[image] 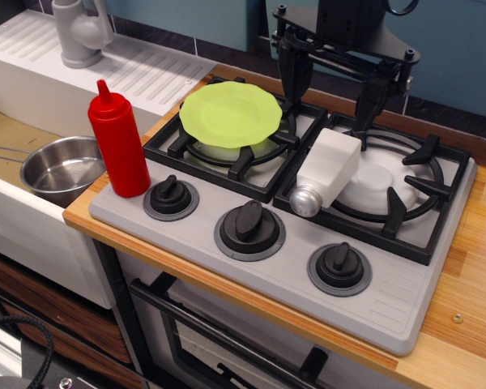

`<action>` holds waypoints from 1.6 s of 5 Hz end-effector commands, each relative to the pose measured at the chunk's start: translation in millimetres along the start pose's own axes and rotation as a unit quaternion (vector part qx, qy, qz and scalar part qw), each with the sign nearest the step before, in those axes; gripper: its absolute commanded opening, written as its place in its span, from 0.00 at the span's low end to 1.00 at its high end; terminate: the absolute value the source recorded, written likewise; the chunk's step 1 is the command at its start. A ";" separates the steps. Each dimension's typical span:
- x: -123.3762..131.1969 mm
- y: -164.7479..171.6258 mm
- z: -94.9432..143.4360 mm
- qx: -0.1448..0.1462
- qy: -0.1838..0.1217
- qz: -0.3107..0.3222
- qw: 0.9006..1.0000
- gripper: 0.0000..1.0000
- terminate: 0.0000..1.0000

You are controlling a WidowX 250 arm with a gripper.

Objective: Put saltcontainer on plate and ketchupbottle in pot or pan in sink

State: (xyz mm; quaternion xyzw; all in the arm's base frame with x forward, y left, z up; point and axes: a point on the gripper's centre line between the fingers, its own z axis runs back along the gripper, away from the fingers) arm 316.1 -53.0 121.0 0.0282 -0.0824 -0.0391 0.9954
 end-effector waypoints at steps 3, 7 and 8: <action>7.7 -1.7 -33.0 -0.012 -0.034 0.005 0.999 1.00 0.00; 8.4 -2.8 -57.1 -0.031 -0.062 0.005 0.998 1.00 0.00; 7.8 -3.9 -62.6 -0.038 -0.072 0.005 0.997 1.00 0.00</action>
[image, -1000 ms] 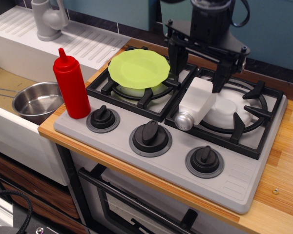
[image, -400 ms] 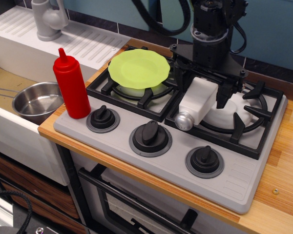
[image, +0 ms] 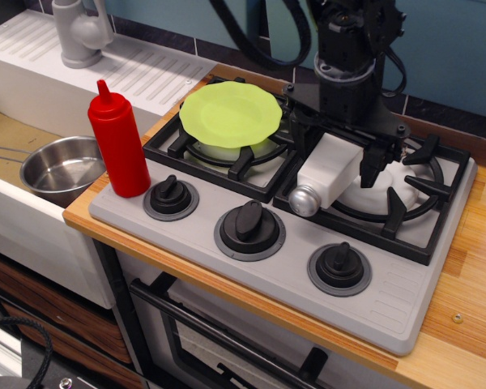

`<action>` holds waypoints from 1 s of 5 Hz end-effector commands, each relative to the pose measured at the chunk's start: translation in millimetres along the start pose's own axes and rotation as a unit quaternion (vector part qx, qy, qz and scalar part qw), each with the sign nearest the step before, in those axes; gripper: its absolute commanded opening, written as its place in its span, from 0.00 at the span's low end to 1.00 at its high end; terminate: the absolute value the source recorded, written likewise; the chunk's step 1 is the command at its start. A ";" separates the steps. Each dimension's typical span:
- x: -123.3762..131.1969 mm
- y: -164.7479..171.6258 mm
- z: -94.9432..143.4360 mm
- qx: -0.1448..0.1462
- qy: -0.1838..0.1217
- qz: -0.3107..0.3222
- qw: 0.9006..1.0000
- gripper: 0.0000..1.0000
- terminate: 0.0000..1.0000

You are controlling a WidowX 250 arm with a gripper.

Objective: Put saltcontainer on plate and ketchupbottle in pot or pan in sink

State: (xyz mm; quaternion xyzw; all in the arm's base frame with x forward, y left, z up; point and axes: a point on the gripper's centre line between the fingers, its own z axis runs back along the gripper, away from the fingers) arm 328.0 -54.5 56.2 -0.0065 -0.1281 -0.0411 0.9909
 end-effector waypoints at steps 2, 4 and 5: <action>6.6 -3.7 1.6 -0.016 -0.022 0.013 1.000 0.00 0.00; 9.3 -6.2 21.4 -0.013 -0.004 0.009 1.000 0.00 0.00; 12.9 -0.8 37.5 -0.011 0.003 -0.003 1.000 0.00 0.00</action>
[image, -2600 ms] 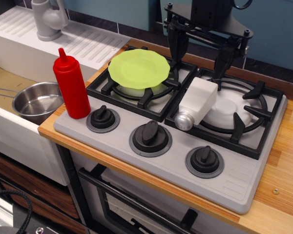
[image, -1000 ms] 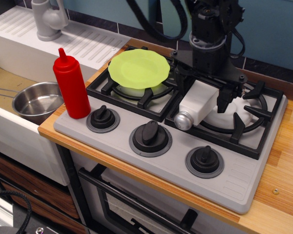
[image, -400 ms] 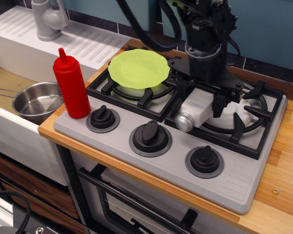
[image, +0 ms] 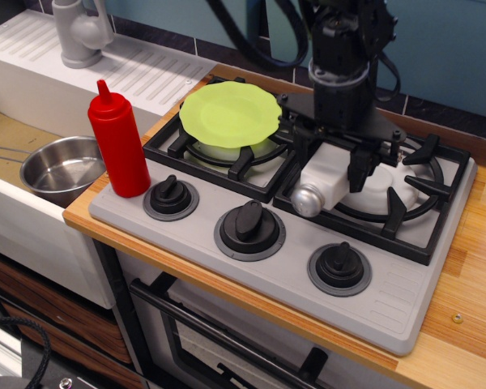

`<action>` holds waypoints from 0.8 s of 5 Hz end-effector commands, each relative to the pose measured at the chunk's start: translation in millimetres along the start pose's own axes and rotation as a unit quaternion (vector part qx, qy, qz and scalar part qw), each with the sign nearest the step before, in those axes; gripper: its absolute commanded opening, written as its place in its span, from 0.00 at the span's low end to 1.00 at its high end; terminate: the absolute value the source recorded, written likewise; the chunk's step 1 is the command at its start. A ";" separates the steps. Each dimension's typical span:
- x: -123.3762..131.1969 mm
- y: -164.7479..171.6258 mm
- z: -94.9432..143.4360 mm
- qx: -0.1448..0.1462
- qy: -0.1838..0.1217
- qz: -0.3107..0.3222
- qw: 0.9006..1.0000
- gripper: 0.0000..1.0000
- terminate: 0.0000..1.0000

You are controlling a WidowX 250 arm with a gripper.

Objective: Put saltcontainer on plate and ketchupbottle in pot or pan in sink

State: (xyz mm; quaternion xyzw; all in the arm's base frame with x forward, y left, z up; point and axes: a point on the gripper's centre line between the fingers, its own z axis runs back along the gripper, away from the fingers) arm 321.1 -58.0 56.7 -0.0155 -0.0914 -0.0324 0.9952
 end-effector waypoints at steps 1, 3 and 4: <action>21.8 15.4 43.4 -0.001 -0.031 -0.026 0.999 0.00 0.00; 30.4 59.2 44.5 0.001 -0.039 -0.066 0.997 0.00 0.00; 32.6 82.3 41.3 0.001 -0.048 -0.087 0.995 0.00 0.00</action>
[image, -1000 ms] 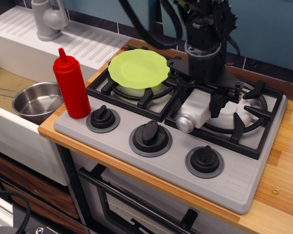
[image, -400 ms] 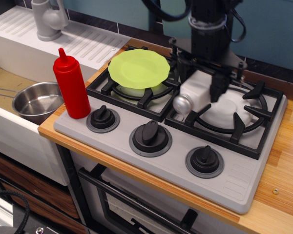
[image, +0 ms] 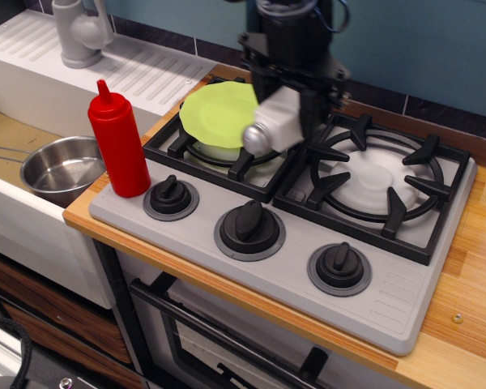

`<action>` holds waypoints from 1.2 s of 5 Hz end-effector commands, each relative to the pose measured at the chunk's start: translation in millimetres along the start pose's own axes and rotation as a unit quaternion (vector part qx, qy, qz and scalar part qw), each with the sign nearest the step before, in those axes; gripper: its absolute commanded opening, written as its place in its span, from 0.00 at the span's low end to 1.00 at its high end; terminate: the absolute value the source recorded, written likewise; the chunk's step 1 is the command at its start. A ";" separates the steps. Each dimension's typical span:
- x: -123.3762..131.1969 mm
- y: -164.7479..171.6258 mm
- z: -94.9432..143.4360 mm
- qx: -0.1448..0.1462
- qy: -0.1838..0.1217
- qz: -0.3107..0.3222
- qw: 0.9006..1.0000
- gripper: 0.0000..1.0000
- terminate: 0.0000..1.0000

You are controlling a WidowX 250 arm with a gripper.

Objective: Put saltcontainer on plate and ketchupbottle in pot or pan in sink

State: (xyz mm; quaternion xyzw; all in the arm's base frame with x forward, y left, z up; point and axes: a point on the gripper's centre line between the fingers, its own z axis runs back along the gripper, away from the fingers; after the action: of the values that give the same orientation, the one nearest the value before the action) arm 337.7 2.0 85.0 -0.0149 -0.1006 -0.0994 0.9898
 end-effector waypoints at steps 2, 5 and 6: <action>13.1 55.4 10.0 0.013 -0.064 -0.056 0.996 0.00 0.00; 18.1 78.1 10.3 0.023 -0.086 -0.087 0.992 0.00 0.00; 17.9 73.8 10.8 0.027 -0.084 -0.089 0.992 1.00 0.00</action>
State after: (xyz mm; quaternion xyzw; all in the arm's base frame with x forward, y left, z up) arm 357.8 70.9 79.0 -0.0004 -0.1610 -0.1800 0.9704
